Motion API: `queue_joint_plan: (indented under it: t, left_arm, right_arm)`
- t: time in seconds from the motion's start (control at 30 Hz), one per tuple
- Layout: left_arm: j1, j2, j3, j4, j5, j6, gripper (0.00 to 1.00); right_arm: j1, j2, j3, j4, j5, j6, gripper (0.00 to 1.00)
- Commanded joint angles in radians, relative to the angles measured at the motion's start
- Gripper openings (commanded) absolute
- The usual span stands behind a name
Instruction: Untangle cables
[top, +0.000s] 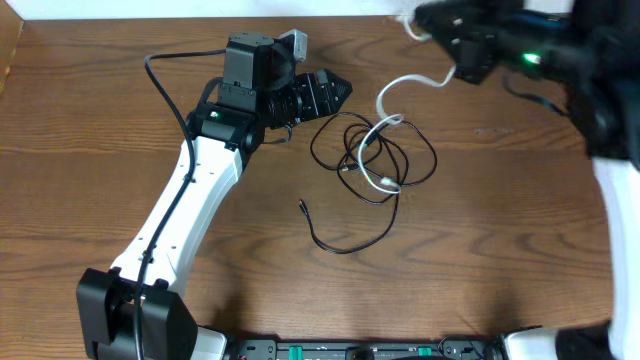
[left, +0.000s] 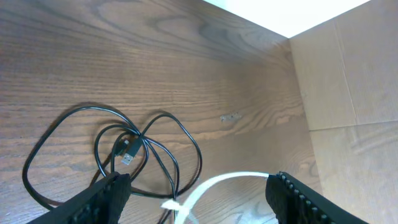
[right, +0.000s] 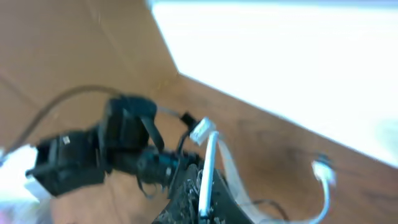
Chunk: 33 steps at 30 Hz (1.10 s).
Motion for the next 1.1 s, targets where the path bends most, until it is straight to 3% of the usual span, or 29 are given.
queue_joint_plan:
  t: [0.0, 0.27, 0.33, 0.43, 0.67, 0.83, 1.07]
  left_arm:
    - [0.003, 0.007, -0.007, 0.002, -0.018, 0.02, 0.74]
    - [0.003, 0.007, -0.007, -0.004, -0.029, 0.02, 0.75]
    - [0.003, 0.007, -0.007, -0.004, -0.03, 0.02, 0.86]
    - [0.003, 0.007, -0.007, -0.003, -0.03, 0.02, 0.94]
    - [0.003, 0.007, -0.007, -0.026, -0.066, 0.02, 0.94]
    - [0.003, 0.007, -0.007, -0.026, -0.066, 0.02, 0.94]
    - [0.003, 0.007, -0.007, -0.026, -0.066, 0.02, 0.94]
  right_arm:
    - [-0.011, -0.007, -0.004, 0.027, 0.138, 0.1, 0.01]
    - [-0.142, -0.043, 0.034, 0.266, 0.26, 0.133, 0.01]
    - [-0.194, -0.037, 0.04, 0.295, 0.279, 0.134, 0.01]
    - [-0.275, -0.003, 0.04, 0.288, 0.291, 0.126, 0.01]
    - [-0.312, 0.138, 0.04, 0.229, 0.436, 0.063, 0.01]
    - [-0.332, 0.261, 0.05, 0.325, 0.608, -0.006, 0.01]
    - [-0.457, 0.339, 0.205, 0.486, 0.631, -0.013, 0.01]
